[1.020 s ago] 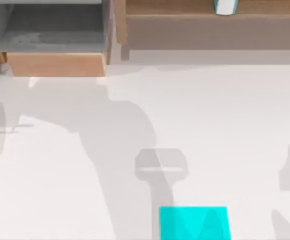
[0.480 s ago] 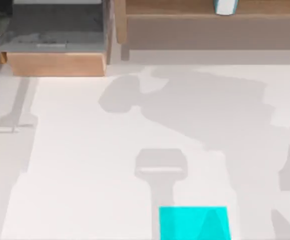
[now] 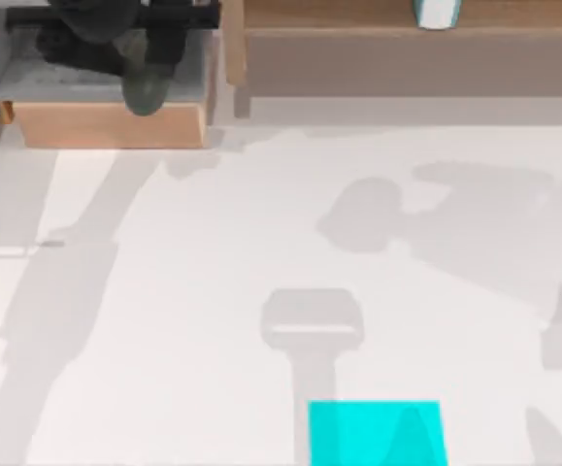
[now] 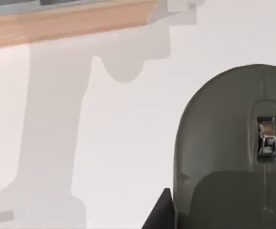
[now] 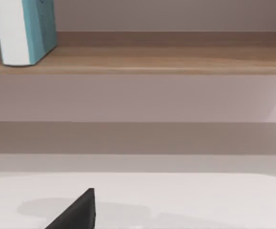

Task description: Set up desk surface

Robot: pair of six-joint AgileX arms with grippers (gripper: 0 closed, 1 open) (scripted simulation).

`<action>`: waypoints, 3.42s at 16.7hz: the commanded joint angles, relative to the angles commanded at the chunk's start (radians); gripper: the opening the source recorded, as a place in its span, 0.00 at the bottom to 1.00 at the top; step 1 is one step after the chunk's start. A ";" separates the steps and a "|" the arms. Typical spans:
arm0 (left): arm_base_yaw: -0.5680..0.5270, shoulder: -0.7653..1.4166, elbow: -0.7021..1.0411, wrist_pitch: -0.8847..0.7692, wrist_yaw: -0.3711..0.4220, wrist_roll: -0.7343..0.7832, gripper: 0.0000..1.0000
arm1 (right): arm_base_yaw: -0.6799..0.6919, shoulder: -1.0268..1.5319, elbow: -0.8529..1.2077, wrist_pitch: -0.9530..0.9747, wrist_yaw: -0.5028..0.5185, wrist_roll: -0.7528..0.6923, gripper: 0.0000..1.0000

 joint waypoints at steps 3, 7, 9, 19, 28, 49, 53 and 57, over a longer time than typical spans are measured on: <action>-0.118 -0.007 -0.070 0.012 -0.012 -0.136 0.00 | 0.000 0.000 0.000 0.000 0.000 0.000 1.00; -0.301 -0.003 -0.178 0.040 -0.050 -0.355 0.00 | 0.000 0.000 0.000 0.000 0.000 0.000 1.00; -0.403 0.004 -0.237 0.062 -0.075 -0.476 0.00 | 0.000 0.000 0.000 0.000 0.000 0.000 1.00; -0.845 0.067 -0.482 0.194 -0.172 -0.973 0.00 | 0.000 0.000 0.000 0.000 0.000 0.000 1.00; -0.869 0.066 -0.494 0.192 -0.173 -0.993 0.00 | 0.000 0.000 0.000 0.000 0.000 0.000 1.00; -0.975 -0.073 -0.531 0.075 -0.088 -0.912 0.00 | 0.000 0.000 0.000 0.000 0.000 0.000 1.00; -0.941 -0.027 -0.525 0.126 -0.118 -0.937 0.00 | 0.000 0.000 0.000 0.000 0.000 0.000 1.00; -0.889 0.041 -0.500 0.201 -0.162 -0.979 0.00 | 0.000 0.000 0.000 0.000 0.000 0.000 1.00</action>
